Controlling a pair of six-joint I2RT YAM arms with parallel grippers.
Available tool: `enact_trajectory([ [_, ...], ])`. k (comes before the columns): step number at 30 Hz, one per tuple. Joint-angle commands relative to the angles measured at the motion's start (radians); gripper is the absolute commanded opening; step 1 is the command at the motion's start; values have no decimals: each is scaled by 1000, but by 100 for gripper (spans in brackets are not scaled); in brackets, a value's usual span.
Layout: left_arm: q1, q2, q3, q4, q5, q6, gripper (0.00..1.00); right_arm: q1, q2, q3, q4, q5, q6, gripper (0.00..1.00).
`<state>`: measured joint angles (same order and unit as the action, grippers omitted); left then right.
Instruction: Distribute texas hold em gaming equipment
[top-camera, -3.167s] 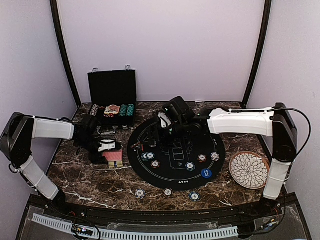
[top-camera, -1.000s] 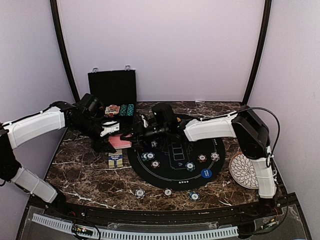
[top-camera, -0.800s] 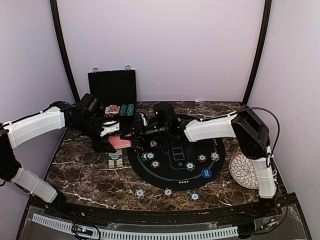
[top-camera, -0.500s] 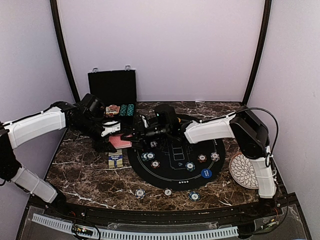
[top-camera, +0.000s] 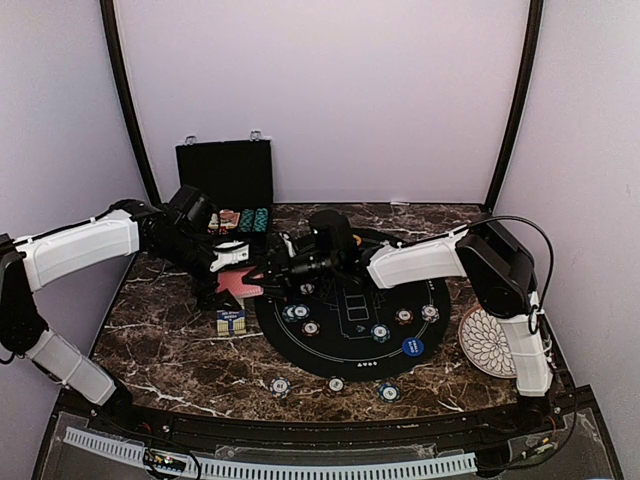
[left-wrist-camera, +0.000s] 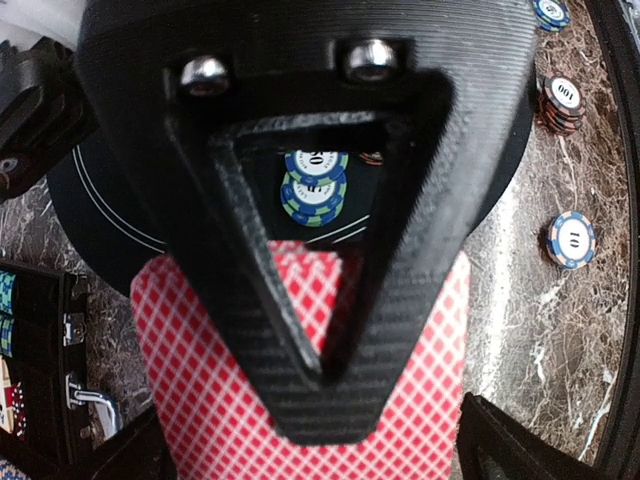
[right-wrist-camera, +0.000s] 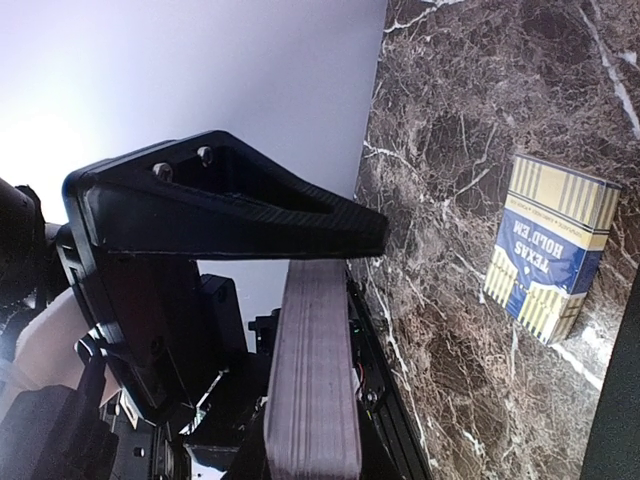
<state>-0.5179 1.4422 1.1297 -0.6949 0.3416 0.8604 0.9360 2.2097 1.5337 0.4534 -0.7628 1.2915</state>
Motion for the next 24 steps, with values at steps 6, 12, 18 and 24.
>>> enact_trajectory([
  [6,-23,57,34,12,-9,38,98,4,7,8,111,-35,23,9],
  [12,-24,35,27,69,-32,16,81,3,14,-1,68,-14,1,8],
  [18,-25,19,14,121,-58,-4,59,0,17,0,22,9,-24,8],
  [24,-27,2,-6,142,-65,-10,38,-6,6,-11,-29,43,-54,20],
])
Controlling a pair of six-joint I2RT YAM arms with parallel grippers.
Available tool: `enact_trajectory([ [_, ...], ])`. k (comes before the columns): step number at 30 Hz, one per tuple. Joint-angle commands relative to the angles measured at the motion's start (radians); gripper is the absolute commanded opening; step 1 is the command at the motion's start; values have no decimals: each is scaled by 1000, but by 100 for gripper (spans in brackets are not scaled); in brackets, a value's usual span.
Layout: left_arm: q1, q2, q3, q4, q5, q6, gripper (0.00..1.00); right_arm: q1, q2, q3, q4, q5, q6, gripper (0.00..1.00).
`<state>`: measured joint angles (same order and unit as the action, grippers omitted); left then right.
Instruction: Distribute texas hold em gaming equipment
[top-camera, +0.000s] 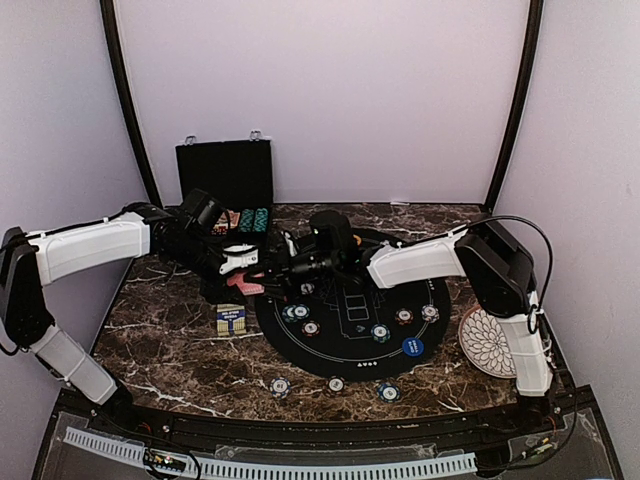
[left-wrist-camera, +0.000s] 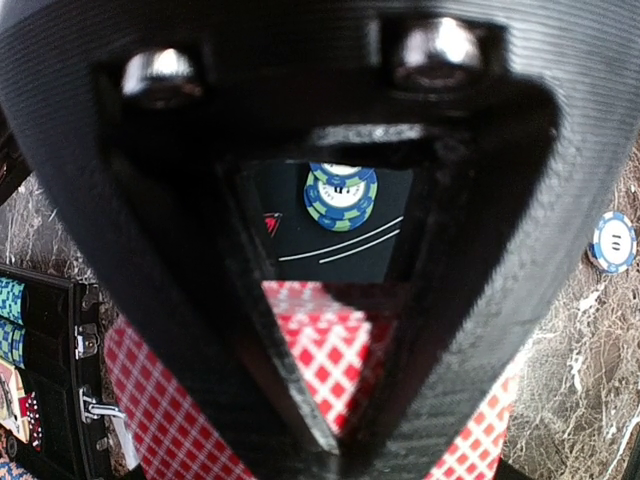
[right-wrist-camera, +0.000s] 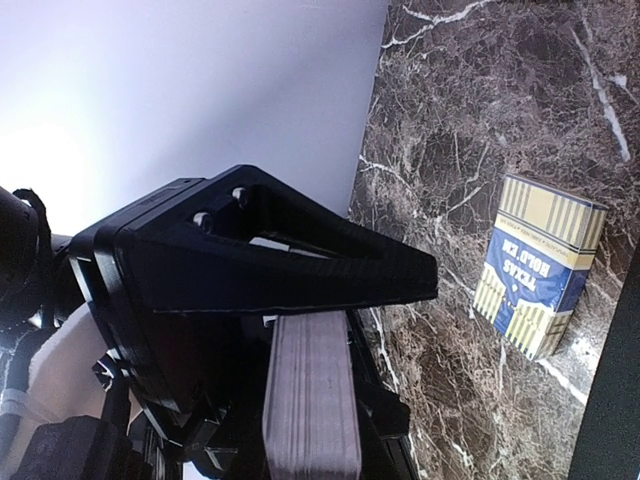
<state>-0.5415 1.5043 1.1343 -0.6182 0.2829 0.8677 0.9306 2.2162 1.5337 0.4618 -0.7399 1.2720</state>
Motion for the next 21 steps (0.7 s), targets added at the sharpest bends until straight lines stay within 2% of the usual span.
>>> enact_trajectory([
  [1,-3,-61,-12,62,-6,-17,38,-1,0,-9,-46,25,-38,27],
  [5,-6,-61,-12,51,-3,-14,29,1,11,24,-61,33,-37,51],
  [9,-9,-52,-14,40,-6,-13,23,4,29,58,-54,31,-25,62],
  [14,-13,-41,-15,15,-12,-6,22,8,56,89,-42,25,-8,66],
  [21,-13,-40,-13,-7,-14,-5,19,4,71,97,-80,28,-21,63],
])
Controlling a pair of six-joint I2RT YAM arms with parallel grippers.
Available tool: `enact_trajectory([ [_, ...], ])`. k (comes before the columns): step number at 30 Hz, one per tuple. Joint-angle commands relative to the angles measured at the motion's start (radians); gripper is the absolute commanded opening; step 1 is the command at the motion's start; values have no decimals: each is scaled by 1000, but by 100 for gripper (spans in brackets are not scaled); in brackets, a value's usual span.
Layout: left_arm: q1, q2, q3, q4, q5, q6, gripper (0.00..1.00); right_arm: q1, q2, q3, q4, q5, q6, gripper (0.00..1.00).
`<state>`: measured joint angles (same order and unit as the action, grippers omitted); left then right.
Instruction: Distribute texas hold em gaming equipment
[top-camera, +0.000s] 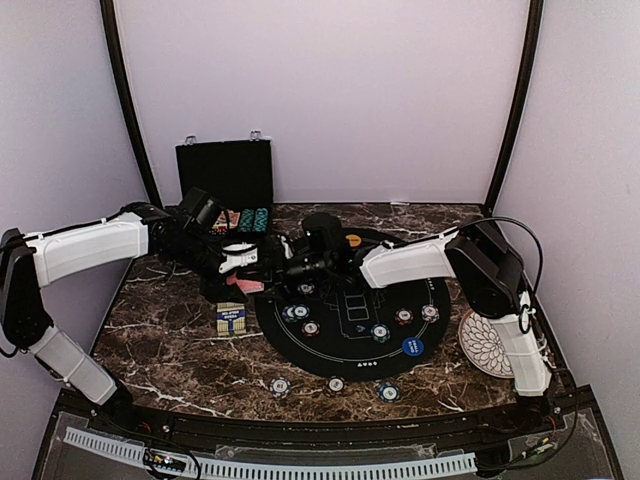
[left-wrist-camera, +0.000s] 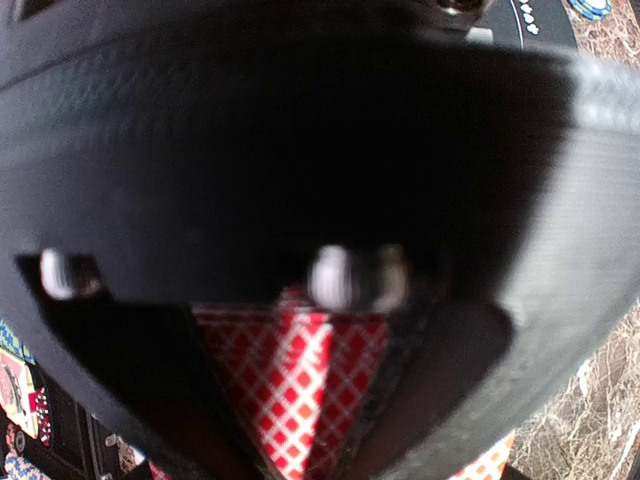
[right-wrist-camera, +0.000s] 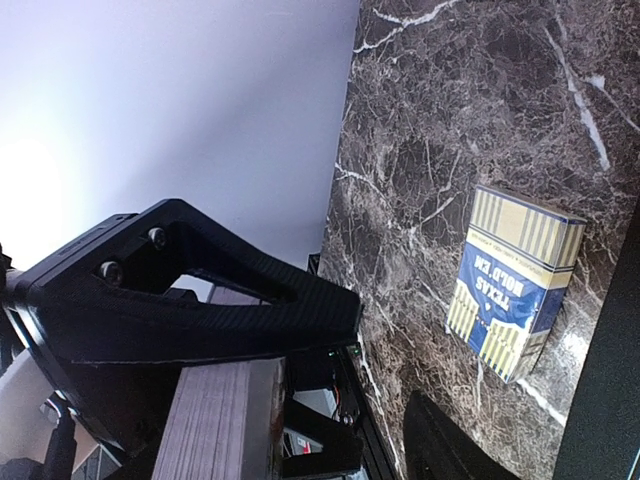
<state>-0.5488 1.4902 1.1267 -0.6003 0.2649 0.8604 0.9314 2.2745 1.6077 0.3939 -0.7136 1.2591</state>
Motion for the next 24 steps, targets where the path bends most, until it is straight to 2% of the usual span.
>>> enact_trajectory([
  [1,-6,-25,-3,-33,2,3,19,1,11,19,-27,4,-15,62],
  [11,-7,-15,-13,-60,-23,21,17,-19,-39,-20,-145,19,-115,59],
  [24,-6,1,-10,-68,-42,20,14,-21,-93,-65,-119,-2,-117,57],
])
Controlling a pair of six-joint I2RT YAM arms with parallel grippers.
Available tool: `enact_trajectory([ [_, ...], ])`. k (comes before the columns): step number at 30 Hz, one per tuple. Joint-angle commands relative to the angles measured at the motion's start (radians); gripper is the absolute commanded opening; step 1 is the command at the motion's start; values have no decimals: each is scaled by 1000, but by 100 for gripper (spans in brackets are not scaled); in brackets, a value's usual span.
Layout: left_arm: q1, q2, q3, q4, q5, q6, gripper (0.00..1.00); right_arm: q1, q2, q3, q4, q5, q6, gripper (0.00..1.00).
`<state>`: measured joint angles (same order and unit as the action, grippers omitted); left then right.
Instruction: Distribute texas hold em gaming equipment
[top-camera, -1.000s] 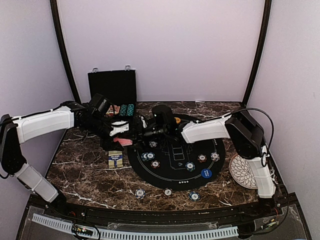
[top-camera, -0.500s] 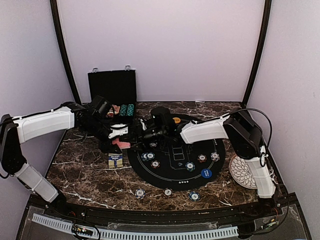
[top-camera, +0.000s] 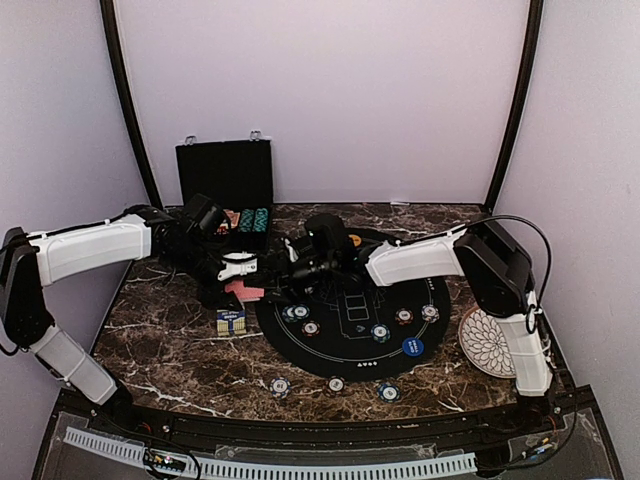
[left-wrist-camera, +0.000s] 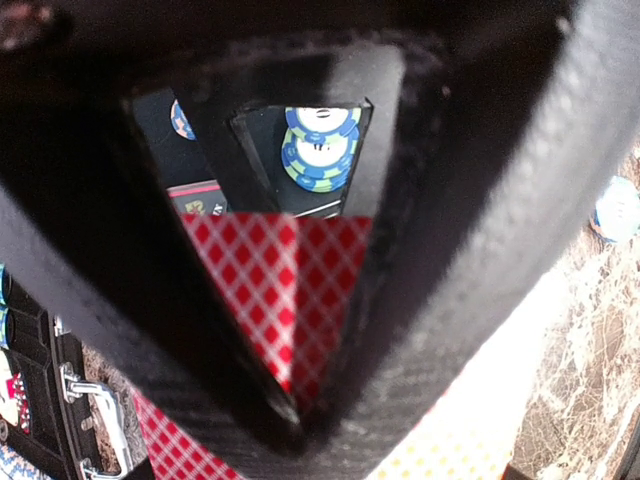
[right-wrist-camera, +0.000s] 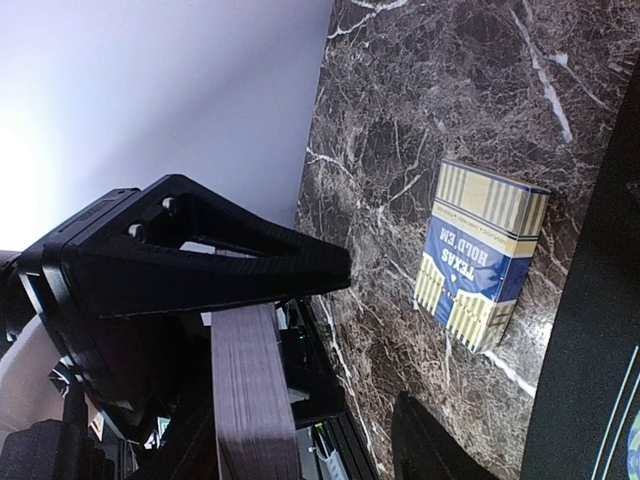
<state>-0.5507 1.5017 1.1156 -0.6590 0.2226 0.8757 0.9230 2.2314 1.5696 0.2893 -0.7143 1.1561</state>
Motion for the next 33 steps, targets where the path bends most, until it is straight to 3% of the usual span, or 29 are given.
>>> enact_trajectory([
  [1,-5,-9,2,-9,0,3,14,-13,-55,-29,-7,-5,-13,58],
  [14,-4,0,-1,-20,-7,2,13,-21,-86,-60,76,-25,33,59],
  [22,-4,9,-5,-22,-18,0,11,-21,-93,-77,82,-36,36,36],
  [33,-3,19,-5,-30,-27,-1,10,-21,-126,-116,89,-36,31,24],
])
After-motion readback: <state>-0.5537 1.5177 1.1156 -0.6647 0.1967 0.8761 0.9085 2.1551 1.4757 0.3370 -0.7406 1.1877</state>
